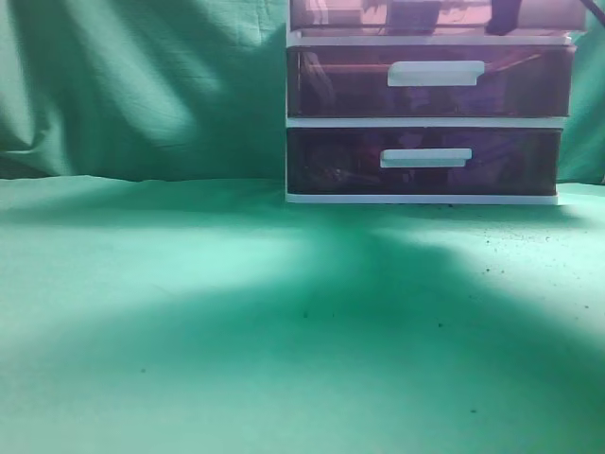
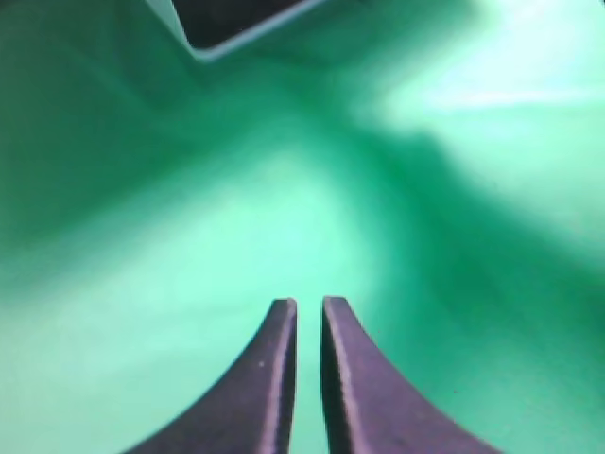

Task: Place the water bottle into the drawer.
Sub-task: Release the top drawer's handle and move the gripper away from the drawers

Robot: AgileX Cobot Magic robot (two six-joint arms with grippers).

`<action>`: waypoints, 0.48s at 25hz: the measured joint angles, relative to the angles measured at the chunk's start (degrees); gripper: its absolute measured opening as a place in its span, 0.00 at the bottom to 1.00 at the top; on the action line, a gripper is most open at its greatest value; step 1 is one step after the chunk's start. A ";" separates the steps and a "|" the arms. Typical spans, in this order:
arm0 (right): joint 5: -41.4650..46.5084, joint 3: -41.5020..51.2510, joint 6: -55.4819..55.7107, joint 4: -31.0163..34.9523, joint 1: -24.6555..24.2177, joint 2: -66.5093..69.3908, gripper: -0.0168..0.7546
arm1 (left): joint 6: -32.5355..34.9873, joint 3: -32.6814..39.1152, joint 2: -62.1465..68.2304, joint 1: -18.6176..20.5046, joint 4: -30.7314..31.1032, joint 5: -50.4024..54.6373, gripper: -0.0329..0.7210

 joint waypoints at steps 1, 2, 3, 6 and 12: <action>0.00 -1.08 0.15 0.00 -0.08 1.03 0.15 | -0.11 1.66 -0.91 0.00 -0.24 -0.16 0.12; 0.00 -2.11 0.29 0.00 -0.08 1.84 0.15 | -0.11 2.83 -1.41 0.00 -0.70 -0.26 0.12; 0.00 -2.79 0.29 0.00 -0.08 2.43 0.15 | -0.11 3.45 -1.90 0.00 -1.41 -0.26 0.12; -0.21 -3.49 1.44 -0.13 -0.21 3.03 0.15 | -0.11 3.73 -2.12 0.00 -1.87 -0.64 0.12; -1.28 -3.69 8.66 0.31 -0.21 3.25 0.33 | -0.11 3.73 -2.36 0.00 -1.48 -2.43 0.12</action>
